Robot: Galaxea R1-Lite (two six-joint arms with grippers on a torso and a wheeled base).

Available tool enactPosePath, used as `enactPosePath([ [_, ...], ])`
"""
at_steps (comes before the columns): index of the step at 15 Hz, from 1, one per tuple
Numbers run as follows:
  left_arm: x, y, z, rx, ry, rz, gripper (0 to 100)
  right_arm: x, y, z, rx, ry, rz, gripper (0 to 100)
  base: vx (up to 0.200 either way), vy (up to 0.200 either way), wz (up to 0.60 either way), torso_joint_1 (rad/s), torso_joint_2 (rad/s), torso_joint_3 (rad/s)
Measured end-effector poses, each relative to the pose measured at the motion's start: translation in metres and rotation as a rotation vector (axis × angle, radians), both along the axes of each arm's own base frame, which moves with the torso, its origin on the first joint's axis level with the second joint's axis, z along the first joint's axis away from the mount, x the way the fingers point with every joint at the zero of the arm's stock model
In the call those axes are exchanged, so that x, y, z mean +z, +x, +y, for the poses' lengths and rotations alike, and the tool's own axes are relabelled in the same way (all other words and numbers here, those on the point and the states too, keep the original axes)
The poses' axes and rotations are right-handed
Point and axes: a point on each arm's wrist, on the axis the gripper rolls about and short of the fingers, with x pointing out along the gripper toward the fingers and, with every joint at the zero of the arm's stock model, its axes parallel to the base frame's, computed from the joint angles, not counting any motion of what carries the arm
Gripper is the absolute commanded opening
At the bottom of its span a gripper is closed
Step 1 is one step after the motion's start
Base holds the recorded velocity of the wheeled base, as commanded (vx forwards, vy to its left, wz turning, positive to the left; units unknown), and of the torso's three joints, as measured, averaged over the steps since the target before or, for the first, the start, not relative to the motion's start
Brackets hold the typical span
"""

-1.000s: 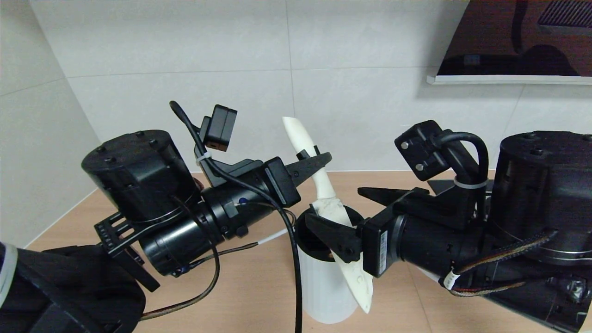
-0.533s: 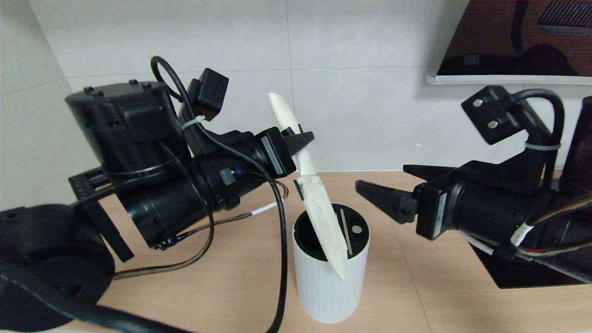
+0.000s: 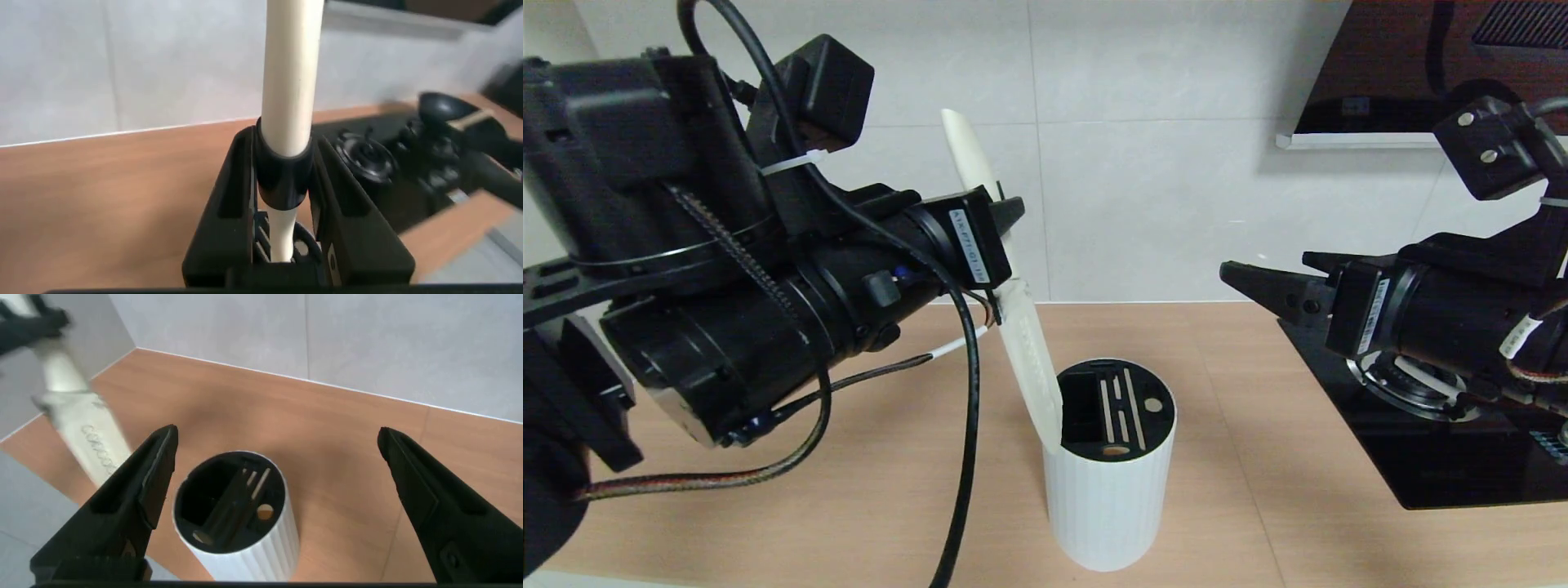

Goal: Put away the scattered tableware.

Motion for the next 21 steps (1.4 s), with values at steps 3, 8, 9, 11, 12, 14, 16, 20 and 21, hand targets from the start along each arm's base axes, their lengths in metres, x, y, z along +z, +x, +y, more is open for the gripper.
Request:
enactPosePath([
  [3,0.003,-0.003,-0.018,0.113,0.005,-0.029,0,0.000,0.001,-0.001,-0.003,-0.002,0.003,100,0.000,0.000,0.00,0.000,0.00,0.000],
  [8,-0.010,0.011,-0.052,0.275,0.011,-0.159,0,-0.002,0.002,0.000,-0.005,-0.005,0.008,100,0.000,0.000,0.00,0.000,0.00,0.000],
  [9,-0.015,0.011,-0.057,0.279,0.028,-0.170,0,-0.002,0.002,0.000,-0.005,-0.006,0.008,100,0.000,0.000,0.00,0.000,0.00,0.000],
  [11,-0.025,0.013,-0.063,0.274,0.063,-0.168,0,-0.002,0.003,0.000,-0.005,-0.007,0.009,100,0.000,0.000,0.00,0.000,0.00,0.000],
  [12,-0.029,0.014,-0.065,0.272,0.073,-0.162,0,-0.002,0.003,0.000,-0.007,-0.008,0.010,100,0.000,0.000,0.00,0.000,0.00,0.000],
  [14,-0.034,0.016,-0.067,0.270,0.086,-0.155,0,-0.003,0.004,0.000,-0.010,-0.009,0.011,100,0.000,0.000,0.00,0.000,0.00,0.000],
  [16,-0.040,0.019,-0.071,0.269,0.094,-0.147,0,-0.004,0.005,0.000,-0.011,-0.011,0.013,100,0.000,0.000,0.00,0.000,0.00,0.000],
  [20,-0.055,0.025,-0.079,0.266,0.115,-0.132,0,-0.004,0.005,0.001,-0.011,-0.013,0.016,100,0.000,0.000,0.00,0.000,0.00,0.000],
  [21,-0.059,0.026,-0.081,0.264,0.124,-0.126,0,-0.004,0.005,0.001,-0.011,-0.013,0.015,100,0.000,0.000,0.00,0.000,0.00,0.000],
])
